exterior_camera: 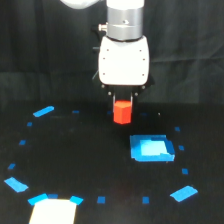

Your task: Pick up the red object from the table

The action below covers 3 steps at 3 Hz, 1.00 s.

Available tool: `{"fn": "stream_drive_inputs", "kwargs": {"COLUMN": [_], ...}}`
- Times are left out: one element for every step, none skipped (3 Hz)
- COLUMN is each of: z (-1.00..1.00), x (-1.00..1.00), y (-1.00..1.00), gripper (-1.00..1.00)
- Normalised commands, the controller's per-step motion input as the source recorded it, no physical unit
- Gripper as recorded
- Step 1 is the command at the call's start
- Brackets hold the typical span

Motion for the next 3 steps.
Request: {"fn": "stream_drive_inputs", "kwargs": {"z": [1.0,1.0,0.32], "x": [-0.29,-0.03,-0.22], "y": [-0.51,-0.27,0.18], "gripper": [-0.97,-1.0,-0.69]}}
